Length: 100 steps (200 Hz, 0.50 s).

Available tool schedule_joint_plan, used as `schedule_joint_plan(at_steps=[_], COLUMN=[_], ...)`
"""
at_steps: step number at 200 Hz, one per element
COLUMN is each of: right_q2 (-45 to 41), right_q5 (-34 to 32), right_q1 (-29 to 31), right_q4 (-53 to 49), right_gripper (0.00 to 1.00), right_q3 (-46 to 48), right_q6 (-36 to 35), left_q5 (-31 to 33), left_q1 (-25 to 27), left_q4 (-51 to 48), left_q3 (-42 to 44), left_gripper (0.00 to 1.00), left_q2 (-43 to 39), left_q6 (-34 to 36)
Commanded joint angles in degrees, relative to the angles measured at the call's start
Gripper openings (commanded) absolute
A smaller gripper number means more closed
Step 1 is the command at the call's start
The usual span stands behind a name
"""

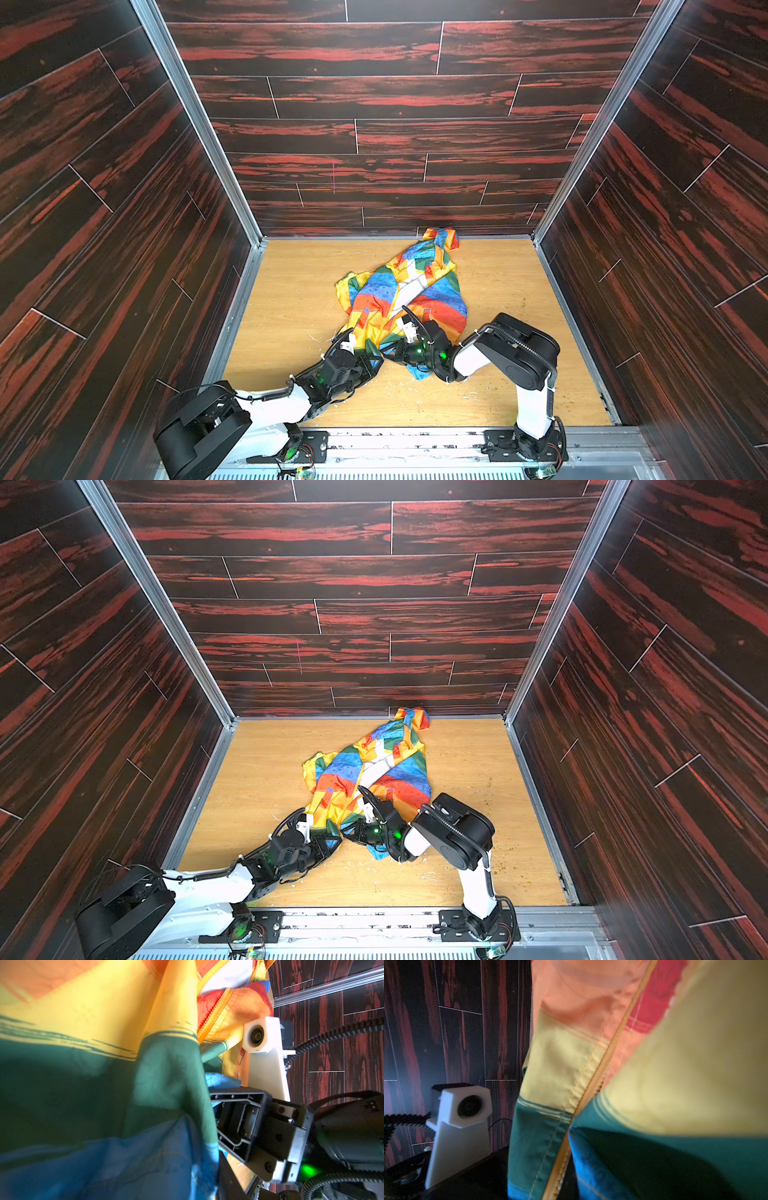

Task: Zip up the jacket

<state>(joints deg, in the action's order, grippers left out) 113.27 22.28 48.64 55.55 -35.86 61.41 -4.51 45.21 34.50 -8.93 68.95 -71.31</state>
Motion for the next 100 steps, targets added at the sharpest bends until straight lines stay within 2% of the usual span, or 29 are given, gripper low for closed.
schedule_joint_plan(at_steps=[1, 77, 100], right_q2=[-0.3, -0.7, -0.9], right_q5=[0.2, 0.0, -0.1], right_q1=[0.6, 0.6, 0.6], right_q4=[-0.3, -0.4, -0.5], right_gripper=[0.0, 0.0, 0.0], right_q3=[-0.7, -0.5, -0.4], right_q6=[-0.6, -0.7, -0.7], left_q5=[-0.2, -1.2, -2.1], left_q1=[-0.4, -0.6, -0.6], left_q4=[1.3, 1.9, 2.5], left_q3=[-1.2, -1.5, -1.6], left_gripper=[0.25, 0.07, 0.09], left_q2=[0.5, 1.8, 2.2], left_q6=[0.4, 0.6, 0.7])
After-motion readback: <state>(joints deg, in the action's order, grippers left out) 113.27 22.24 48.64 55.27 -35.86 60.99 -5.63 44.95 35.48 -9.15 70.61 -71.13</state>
